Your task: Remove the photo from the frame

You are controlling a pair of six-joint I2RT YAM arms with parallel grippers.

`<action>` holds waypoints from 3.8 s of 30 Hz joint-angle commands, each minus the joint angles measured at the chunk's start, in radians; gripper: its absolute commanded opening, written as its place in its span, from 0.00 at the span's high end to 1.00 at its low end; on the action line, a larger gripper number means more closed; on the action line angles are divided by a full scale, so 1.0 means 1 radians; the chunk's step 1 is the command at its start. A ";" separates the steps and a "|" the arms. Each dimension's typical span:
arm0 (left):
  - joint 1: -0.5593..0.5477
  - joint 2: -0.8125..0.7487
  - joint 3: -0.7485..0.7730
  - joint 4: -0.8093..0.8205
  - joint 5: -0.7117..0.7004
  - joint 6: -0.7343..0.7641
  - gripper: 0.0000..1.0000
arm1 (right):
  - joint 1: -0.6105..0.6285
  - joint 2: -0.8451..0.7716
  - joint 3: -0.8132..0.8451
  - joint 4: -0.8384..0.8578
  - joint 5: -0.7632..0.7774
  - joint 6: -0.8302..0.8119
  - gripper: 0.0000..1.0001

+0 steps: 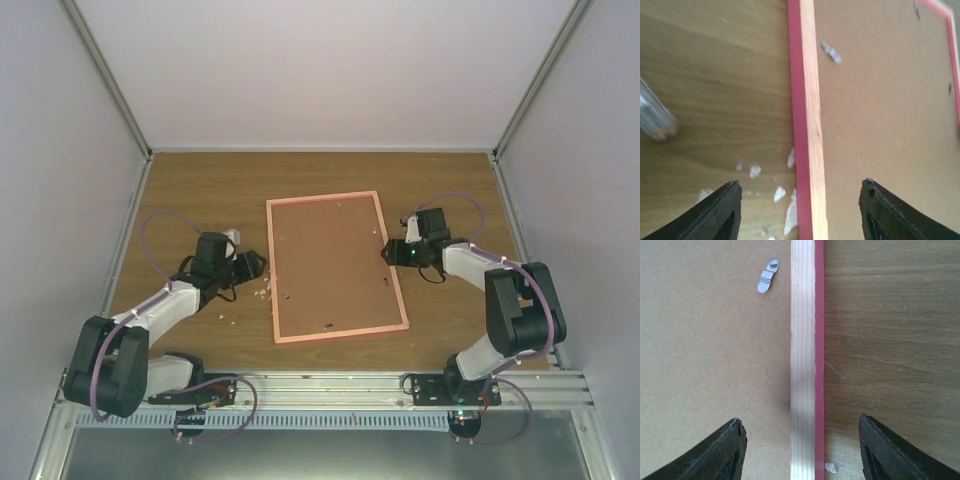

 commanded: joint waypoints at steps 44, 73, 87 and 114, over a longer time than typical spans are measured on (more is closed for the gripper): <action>-0.210 0.342 0.358 -0.075 -0.163 0.174 0.44 | 0.045 0.103 0.169 -0.018 0.077 -0.007 0.29; -0.336 0.276 0.208 -0.164 -0.259 0.143 0.58 | 0.624 -0.229 -0.040 -0.009 0.439 -0.129 0.15; -0.345 0.331 0.250 -0.156 -0.301 0.179 0.77 | 0.778 -0.200 -0.042 0.024 0.585 -0.206 0.12; -0.257 0.335 0.495 -0.287 -0.258 0.263 1.00 | 1.065 0.120 0.077 -0.201 1.094 -0.147 0.02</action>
